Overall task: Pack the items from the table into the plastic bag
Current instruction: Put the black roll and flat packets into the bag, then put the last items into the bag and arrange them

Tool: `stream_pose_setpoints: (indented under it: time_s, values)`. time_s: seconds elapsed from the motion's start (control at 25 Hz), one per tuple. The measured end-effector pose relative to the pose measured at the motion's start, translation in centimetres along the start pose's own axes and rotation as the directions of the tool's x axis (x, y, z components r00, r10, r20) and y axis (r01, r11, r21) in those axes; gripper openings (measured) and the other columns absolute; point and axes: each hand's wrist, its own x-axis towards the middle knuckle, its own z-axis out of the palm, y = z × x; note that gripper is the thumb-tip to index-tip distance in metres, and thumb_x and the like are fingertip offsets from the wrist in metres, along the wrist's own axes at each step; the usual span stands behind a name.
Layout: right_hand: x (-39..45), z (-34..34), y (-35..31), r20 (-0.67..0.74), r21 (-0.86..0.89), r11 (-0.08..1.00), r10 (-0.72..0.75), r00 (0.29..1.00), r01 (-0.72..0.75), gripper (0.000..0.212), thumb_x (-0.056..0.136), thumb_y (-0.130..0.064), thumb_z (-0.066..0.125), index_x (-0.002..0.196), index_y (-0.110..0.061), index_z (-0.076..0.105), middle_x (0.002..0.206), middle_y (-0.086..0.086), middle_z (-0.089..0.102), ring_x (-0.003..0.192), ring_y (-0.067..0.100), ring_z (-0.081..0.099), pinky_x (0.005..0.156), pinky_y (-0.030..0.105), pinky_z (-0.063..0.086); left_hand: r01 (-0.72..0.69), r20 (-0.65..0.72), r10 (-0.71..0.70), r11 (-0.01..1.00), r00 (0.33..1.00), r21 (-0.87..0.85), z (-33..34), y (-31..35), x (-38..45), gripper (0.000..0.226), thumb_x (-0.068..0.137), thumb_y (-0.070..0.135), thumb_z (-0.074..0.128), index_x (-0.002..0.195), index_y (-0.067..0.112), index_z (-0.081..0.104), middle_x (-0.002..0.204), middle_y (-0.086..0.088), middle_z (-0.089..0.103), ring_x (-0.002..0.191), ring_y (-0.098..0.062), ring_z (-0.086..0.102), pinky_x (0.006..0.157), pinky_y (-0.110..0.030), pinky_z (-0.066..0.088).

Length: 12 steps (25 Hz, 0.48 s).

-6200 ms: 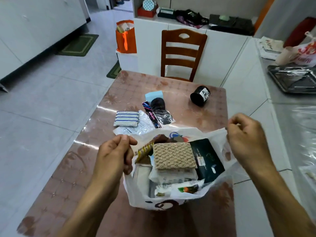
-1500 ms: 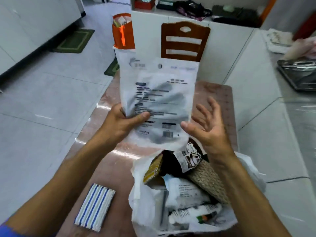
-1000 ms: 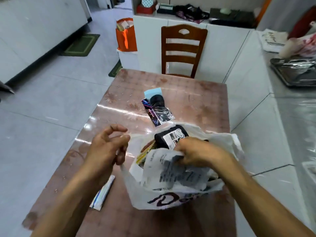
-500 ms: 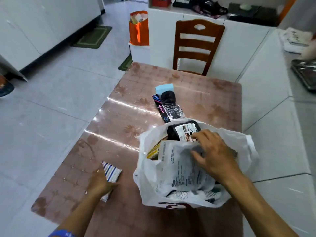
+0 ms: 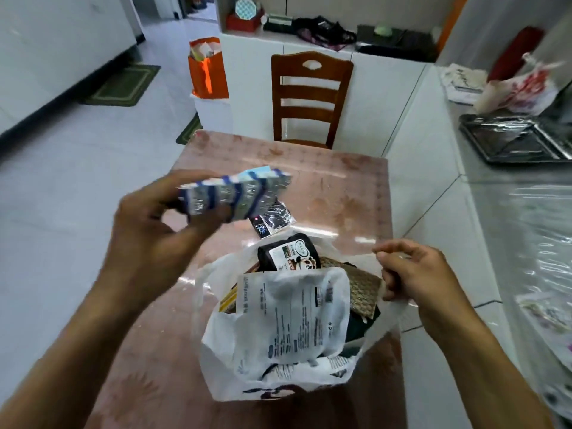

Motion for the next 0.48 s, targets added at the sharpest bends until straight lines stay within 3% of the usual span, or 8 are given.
stream_pose_setpoints:
  time_s: [0.08,0.16,0.28,0.4,0.48]
  values:
    - [-0.2,-0.4,-0.8,-0.024,0.231,0.971,0.064,0.998,-0.057,0.015,0.093,0.0,0.05,0.093,-0.008,0.063,0.045,0.0,0.043,0.036,0.011,0.032,0.04,0.023,0.028,-0.354,0.287,0.285,0.908,0.914,0.225,7.2,2.9,0.6,0.025,0.084,0.029,0.067,0.109,0.025,0.069,0.1,0.007,0.071,0.081,-0.013,0.062,0.065,-0.026,0.052]
    - [-0.6,-0.8,-1.3,-0.036,0.363,0.928,0.101,0.994,-0.081,0.021,0.091,0.004,0.041,0.091,-0.01,0.056,0.044,0.0,0.038,0.034,0.009,0.023,0.037,0.017,0.018,-0.583,0.558,0.341,0.739,0.756,0.338,14.1,1.5,-0.4,0.026,0.083,0.021,0.067,0.108,0.022,0.07,0.096,0.0,0.071,0.079,-0.023,0.059,0.056,-0.034,0.052]
    - [-0.8,-1.4,-1.1,-0.04,0.424,0.9,0.131,0.991,-0.102,0.024,0.089,0.008,0.038,0.091,-0.012,0.051,0.047,0.004,0.042,0.034,0.011,0.024,0.037,0.018,0.02,-0.632,0.676,0.285,0.695,0.679,0.342,16.6,-1.6,-0.4,0.031,0.08,0.016,0.069,0.111,0.02,0.067,0.095,-0.001,0.069,0.079,-0.025,0.054,0.053,-0.037,0.052]
    - [0.0,-2.1,-1.0,-0.055,0.456,0.883,0.153,0.987,-0.111,0.022,0.089,0.008,0.04,0.093,-0.012,0.049,0.049,0.007,0.045,0.035,0.013,0.031,0.037,0.022,0.027,-0.743,0.779,0.407,0.661,0.476,0.109,14.4,-1.9,-0.1,0.032,0.085,0.019,0.068,0.115,0.026,0.066,0.103,0.004,0.069,0.082,-0.02,0.054,0.056,-0.03,0.048]
    - [0.5,-1.8,-1.6,-0.05,0.432,0.895,0.143,0.988,-0.108,0.022,0.089,0.007,0.04,0.094,-0.012,0.049,0.049,0.007,0.046,0.035,0.014,0.032,0.038,0.023,0.031,-0.788,0.757,0.461,0.605,0.464,0.114,14.6,-3.1,-1.0,0.031,0.088,0.016,0.06,0.116,0.025,0.065,0.103,0.004,0.068,0.085,-0.02,0.054,0.055,-0.028,0.048]
